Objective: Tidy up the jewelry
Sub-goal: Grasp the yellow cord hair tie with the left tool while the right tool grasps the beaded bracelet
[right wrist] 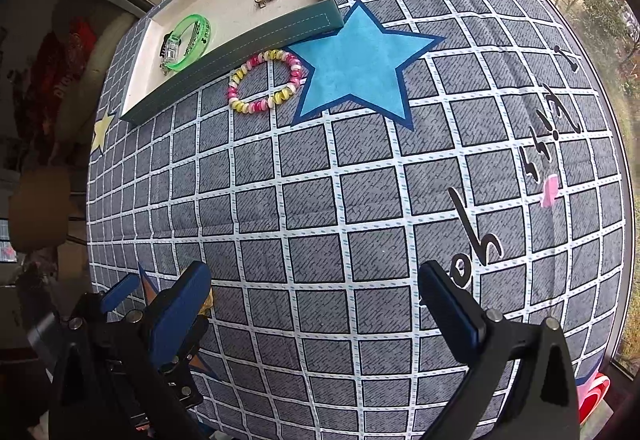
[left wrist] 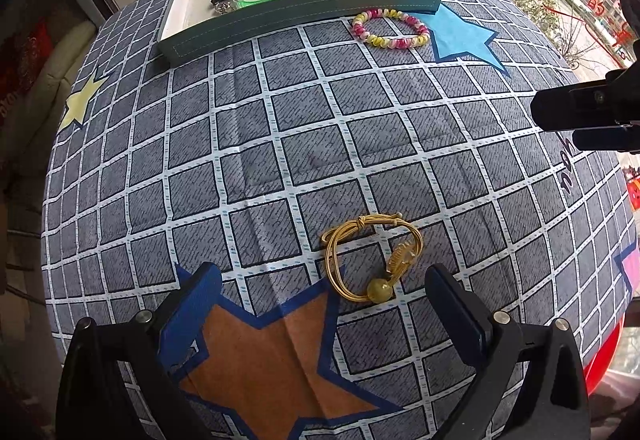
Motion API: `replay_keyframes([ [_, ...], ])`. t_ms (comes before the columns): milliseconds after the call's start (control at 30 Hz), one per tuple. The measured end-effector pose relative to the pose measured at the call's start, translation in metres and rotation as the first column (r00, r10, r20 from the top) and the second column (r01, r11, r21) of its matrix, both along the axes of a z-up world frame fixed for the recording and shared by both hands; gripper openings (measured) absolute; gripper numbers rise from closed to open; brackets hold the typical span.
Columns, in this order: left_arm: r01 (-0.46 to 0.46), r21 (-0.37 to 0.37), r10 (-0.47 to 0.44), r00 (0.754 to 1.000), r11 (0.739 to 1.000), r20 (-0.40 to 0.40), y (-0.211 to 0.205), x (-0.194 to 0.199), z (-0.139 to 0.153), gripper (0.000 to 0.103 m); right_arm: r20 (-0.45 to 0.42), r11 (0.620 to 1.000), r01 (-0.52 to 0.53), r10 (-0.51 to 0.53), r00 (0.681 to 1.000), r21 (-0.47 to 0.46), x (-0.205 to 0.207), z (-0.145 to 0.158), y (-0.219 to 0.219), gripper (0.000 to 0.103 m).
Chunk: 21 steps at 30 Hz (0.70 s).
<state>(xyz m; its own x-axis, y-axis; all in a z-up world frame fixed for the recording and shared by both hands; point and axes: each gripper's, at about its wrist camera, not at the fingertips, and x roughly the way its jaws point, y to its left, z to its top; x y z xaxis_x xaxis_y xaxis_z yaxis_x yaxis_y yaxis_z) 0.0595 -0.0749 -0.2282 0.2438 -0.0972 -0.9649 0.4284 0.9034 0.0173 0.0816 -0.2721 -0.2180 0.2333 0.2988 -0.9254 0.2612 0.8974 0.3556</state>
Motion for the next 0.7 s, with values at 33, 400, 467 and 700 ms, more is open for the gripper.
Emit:
replay_keyframes([
  [33,0.003,0.000,-0.003,1.000,1.000,-0.001,-0.001,0.000,-0.001,0.103,-0.002,1.000,0.000,0.000,1.000,-0.002,0.000,-0.001,0.001,0.103],
  [400,-0.010,0.013,0.010,1.000,1.000,-0.006,-0.003,0.007,-0.014,0.103,-0.021,1.000,0.001,-0.001,1.000,-0.018,0.004,-0.006,0.002,0.103],
  [467,-0.006,0.006,0.006,1.000,1.000,-0.010,-0.005,0.009,-0.019,0.102,-0.023,1.000,0.000,-0.001,1.000,-0.020,0.005,-0.007,0.002,0.103],
  [700,0.008,-0.041,-0.009,1.000,0.999,-0.013,-0.014,0.014,-0.022,0.087,-0.012,0.999,-0.005,0.004,1.000,-0.037,0.018,-0.007,0.005,0.103],
])
